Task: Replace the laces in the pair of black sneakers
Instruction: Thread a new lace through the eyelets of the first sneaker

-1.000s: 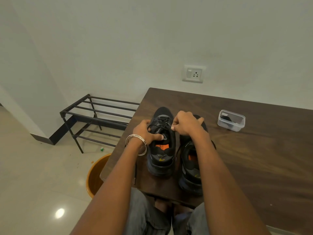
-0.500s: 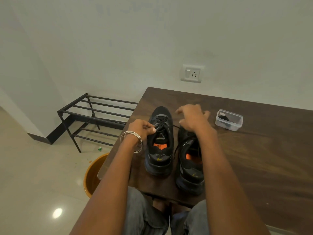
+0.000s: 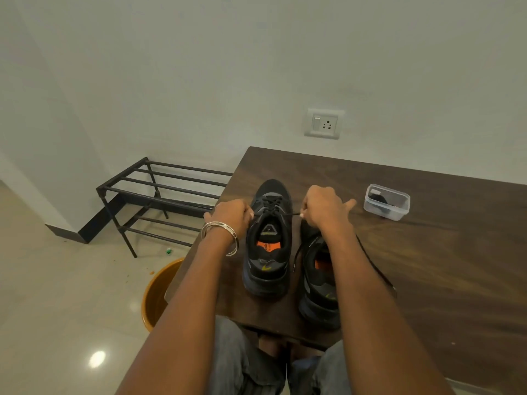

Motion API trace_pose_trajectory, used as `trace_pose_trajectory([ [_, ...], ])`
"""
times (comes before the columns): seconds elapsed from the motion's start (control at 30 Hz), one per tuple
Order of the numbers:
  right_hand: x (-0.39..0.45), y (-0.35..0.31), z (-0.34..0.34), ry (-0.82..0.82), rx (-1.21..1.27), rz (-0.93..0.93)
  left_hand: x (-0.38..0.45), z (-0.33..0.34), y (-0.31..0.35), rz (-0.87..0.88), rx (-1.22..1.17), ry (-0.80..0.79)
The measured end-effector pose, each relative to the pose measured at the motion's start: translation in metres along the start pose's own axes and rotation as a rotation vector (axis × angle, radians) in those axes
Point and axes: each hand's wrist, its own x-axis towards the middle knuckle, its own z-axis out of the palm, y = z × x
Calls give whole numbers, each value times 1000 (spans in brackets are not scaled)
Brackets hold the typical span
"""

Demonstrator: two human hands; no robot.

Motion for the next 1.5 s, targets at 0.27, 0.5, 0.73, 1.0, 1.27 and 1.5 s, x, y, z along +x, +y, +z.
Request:
trace_pose_trajectory([
  [0.27, 2, 5, 0, 78, 1, 24, -3, 1, 8, 16, 101, 137],
  [0.5, 5, -6, 4, 44, 564, 10, 1, 11, 7, -93, -565, 216],
  [0.73, -8, -26, 4, 19, 928, -122, 3, 10, 12, 162, -911, 254],
  [1.0, -7, -22, -4, -67, 485, -434, 3, 6, 8, 299, -845, 92],
  [1.27, 0, -18, 2, -41, 425, -479, 5, 6, 12, 235, -860, 125],
  [1.5, 1, -20, -2, -41, 229, -517, 10, 4, 9, 297, -500, 291],
])
